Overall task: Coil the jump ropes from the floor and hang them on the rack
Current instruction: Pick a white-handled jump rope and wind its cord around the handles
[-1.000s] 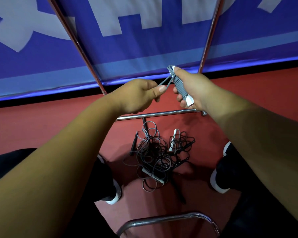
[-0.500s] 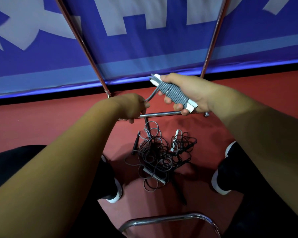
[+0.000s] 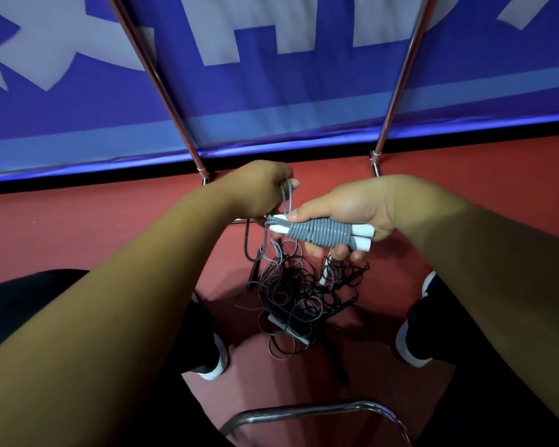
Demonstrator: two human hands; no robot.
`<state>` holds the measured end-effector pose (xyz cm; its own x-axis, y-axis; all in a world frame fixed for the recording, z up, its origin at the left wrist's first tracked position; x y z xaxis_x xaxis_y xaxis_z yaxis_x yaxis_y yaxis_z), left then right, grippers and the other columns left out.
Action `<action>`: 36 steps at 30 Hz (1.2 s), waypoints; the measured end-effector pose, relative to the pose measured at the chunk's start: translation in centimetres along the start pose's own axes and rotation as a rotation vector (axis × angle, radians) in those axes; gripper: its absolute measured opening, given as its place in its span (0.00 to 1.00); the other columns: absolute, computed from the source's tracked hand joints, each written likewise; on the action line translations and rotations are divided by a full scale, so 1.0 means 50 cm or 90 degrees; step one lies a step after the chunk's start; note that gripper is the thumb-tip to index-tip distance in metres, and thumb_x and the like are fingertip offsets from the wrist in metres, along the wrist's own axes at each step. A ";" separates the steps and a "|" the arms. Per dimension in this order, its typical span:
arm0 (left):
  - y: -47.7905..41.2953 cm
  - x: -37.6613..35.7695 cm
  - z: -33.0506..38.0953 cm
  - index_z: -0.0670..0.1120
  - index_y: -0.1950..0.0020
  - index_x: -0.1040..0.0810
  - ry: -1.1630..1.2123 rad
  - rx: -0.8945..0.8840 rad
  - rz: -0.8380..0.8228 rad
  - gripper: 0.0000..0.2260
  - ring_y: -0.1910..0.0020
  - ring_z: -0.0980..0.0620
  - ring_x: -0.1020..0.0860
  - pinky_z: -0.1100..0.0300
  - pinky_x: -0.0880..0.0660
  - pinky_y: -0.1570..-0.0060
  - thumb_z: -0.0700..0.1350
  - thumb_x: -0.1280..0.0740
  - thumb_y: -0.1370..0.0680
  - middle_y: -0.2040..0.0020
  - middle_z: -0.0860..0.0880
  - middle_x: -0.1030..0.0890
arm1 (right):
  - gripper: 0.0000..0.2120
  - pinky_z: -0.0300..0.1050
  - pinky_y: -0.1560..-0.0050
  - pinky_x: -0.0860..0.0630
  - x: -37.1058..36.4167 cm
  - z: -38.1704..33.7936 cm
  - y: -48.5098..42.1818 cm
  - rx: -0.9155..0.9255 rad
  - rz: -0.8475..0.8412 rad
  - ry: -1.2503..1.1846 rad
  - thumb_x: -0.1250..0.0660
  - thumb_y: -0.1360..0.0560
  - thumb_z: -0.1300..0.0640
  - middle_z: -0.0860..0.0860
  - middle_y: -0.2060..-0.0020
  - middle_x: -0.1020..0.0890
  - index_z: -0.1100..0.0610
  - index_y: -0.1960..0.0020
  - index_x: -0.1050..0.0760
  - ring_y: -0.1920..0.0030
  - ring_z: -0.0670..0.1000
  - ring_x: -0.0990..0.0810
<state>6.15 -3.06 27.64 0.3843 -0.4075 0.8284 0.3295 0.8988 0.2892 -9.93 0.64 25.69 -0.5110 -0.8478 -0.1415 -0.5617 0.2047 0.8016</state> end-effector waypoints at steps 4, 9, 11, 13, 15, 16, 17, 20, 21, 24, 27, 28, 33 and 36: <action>0.004 0.030 0.010 0.47 0.52 0.22 -0.071 -0.047 0.068 0.08 0.59 0.46 0.19 0.56 0.29 0.61 0.46 0.36 0.15 0.63 0.54 0.21 | 0.26 0.41 0.70 0.26 0.036 0.005 -0.018 0.027 0.166 -0.038 0.34 0.19 0.35 0.53 0.62 0.20 0.52 0.29 0.24 0.71 0.50 0.25; 0.007 0.052 0.006 0.50 0.47 0.22 -0.269 -0.069 0.120 0.13 0.51 0.38 0.21 0.50 0.28 0.60 0.57 0.40 0.16 0.52 0.46 0.17 | 0.24 0.44 0.69 0.22 0.077 0.001 -0.018 0.107 0.328 -0.182 0.36 0.17 0.34 0.54 0.58 0.21 0.51 0.33 0.26 0.71 0.49 0.23; 0.008 0.047 0.009 0.50 0.49 0.21 -0.254 -0.121 0.112 0.17 0.53 0.39 0.21 0.49 0.26 0.59 0.62 0.39 0.17 0.54 0.46 0.17 | 0.24 0.46 0.68 0.20 0.082 -0.006 -0.014 0.125 0.348 -0.214 0.38 0.17 0.32 0.54 0.57 0.20 0.52 0.36 0.25 0.71 0.49 0.21; 0.012 0.044 0.015 0.50 0.49 0.21 -0.215 -0.160 0.095 0.19 0.56 0.40 0.22 0.50 0.26 0.58 0.64 0.38 0.19 0.58 0.47 0.19 | 0.27 0.48 0.67 0.18 0.083 -0.008 -0.013 0.118 0.365 -0.232 0.40 0.18 0.30 0.52 0.58 0.18 0.53 0.39 0.23 0.71 0.49 0.20; 0.015 0.043 0.020 0.52 0.54 0.23 -0.200 -0.176 0.115 0.17 0.61 0.42 0.26 0.52 0.29 0.61 0.64 0.39 0.17 0.65 0.51 0.25 | 0.27 0.47 0.67 0.19 0.086 -0.010 -0.011 0.118 0.382 -0.234 0.40 0.18 0.30 0.51 0.58 0.18 0.53 0.42 0.22 0.71 0.48 0.21; 0.016 0.044 0.023 0.52 0.56 0.26 -0.204 -0.170 0.127 0.18 0.61 0.43 0.26 0.52 0.28 0.61 0.64 0.40 0.16 0.67 0.52 0.27 | 0.25 0.46 0.67 0.20 0.087 -0.013 -0.008 0.125 0.389 -0.231 0.40 0.18 0.30 0.51 0.59 0.19 0.52 0.43 0.22 0.72 0.48 0.22; 0.015 0.044 0.023 0.51 0.57 0.26 -0.201 -0.162 0.129 0.19 0.61 0.44 0.24 0.51 0.25 0.60 0.63 0.42 0.16 0.67 0.52 0.25 | 0.23 0.44 0.68 0.22 0.089 -0.016 -0.005 0.134 0.397 -0.230 0.39 0.18 0.32 0.51 0.59 0.20 0.51 0.45 0.22 0.72 0.49 0.24; 0.008 0.048 0.016 0.50 0.55 0.17 -0.092 -0.106 0.083 0.17 0.56 0.51 0.20 0.51 0.22 0.49 0.58 0.38 0.16 0.60 0.52 0.18 | 0.21 0.43 0.69 0.24 0.093 -0.024 0.003 0.159 0.424 -0.226 0.37 0.19 0.34 0.51 0.61 0.21 0.51 0.42 0.21 0.72 0.49 0.26; 0.006 0.047 0.014 0.49 0.54 0.15 -0.022 -0.074 0.064 0.15 0.55 0.52 0.20 0.52 0.22 0.45 0.55 0.35 0.16 0.58 0.52 0.17 | 0.22 0.43 0.69 0.24 0.092 -0.026 0.003 0.166 0.429 -0.220 0.37 0.20 0.34 0.51 0.61 0.21 0.51 0.40 0.20 0.72 0.49 0.26; 0.013 0.025 0.019 0.43 0.53 0.17 0.419 0.033 -0.047 0.11 0.52 0.48 0.15 0.48 0.20 0.37 0.45 0.35 0.15 0.52 0.46 0.12 | 0.21 0.44 0.69 0.24 0.085 -0.034 0.004 0.211 0.427 -0.203 0.36 0.20 0.32 0.52 0.60 0.20 0.47 0.42 0.20 0.73 0.50 0.25; 0.024 0.013 0.029 0.43 0.50 0.23 0.717 0.078 -0.174 0.13 0.53 0.46 0.13 0.48 0.22 0.38 0.49 0.41 0.13 0.53 0.44 0.13 | 0.22 0.46 0.68 0.22 0.084 -0.047 0.014 0.265 0.448 -0.174 0.34 0.22 0.28 0.54 0.59 0.19 0.45 0.45 0.18 0.73 0.51 0.24; 0.025 0.013 0.030 0.44 0.49 0.23 0.776 0.086 -0.190 0.16 0.52 0.45 0.14 0.47 0.23 0.36 0.52 0.44 0.14 0.56 0.45 0.13 | 0.23 0.46 0.68 0.22 0.084 -0.050 0.019 0.277 0.456 -0.165 0.34 0.23 0.28 0.54 0.59 0.19 0.45 0.44 0.18 0.72 0.51 0.24; 0.021 0.029 0.027 0.44 0.47 0.24 0.872 0.058 -0.125 0.12 0.53 0.44 0.15 0.41 0.23 0.35 0.45 0.45 0.14 0.69 0.51 0.28 | 0.20 0.46 0.68 0.23 0.084 -0.058 0.037 0.312 0.489 -0.165 0.34 0.22 0.29 0.52 0.62 0.19 0.44 0.44 0.18 0.71 0.51 0.24; 0.023 0.018 0.027 0.47 0.44 0.25 0.787 -0.007 -0.183 0.05 0.65 0.50 0.25 0.47 0.20 0.45 0.43 0.39 0.17 0.67 0.51 0.32 | 0.21 0.45 0.68 0.25 0.087 -0.059 0.042 0.317 0.484 -0.199 0.34 0.21 0.30 0.53 0.61 0.20 0.47 0.44 0.18 0.72 0.51 0.26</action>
<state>5.73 -2.17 29.36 0.8419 -0.4712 -0.2630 0.5392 0.7542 0.3749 -11.39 -4.08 28.46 -0.9626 -0.2487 0.1075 -0.1840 0.8913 0.4144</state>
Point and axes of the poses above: each hand's wrist, its own y-axis away from the middle knuckle, its own x-axis out of the back of the hand, z = x × y, the point moved 4 cm from there along -y, towards the middle knuckle
